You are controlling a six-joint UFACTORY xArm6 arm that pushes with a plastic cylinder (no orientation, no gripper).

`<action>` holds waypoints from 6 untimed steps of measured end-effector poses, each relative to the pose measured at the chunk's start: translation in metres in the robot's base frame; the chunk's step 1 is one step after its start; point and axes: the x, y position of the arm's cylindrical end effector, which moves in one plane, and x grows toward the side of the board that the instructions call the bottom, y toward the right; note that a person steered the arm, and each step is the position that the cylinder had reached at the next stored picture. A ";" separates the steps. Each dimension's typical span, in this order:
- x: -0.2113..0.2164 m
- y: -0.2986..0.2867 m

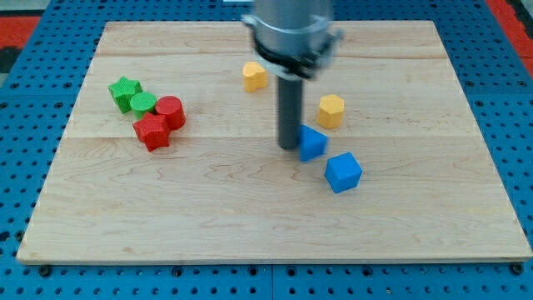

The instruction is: Move the yellow hexagon towards the top centre

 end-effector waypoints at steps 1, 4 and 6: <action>-0.001 0.027; -0.070 0.031; -0.086 0.072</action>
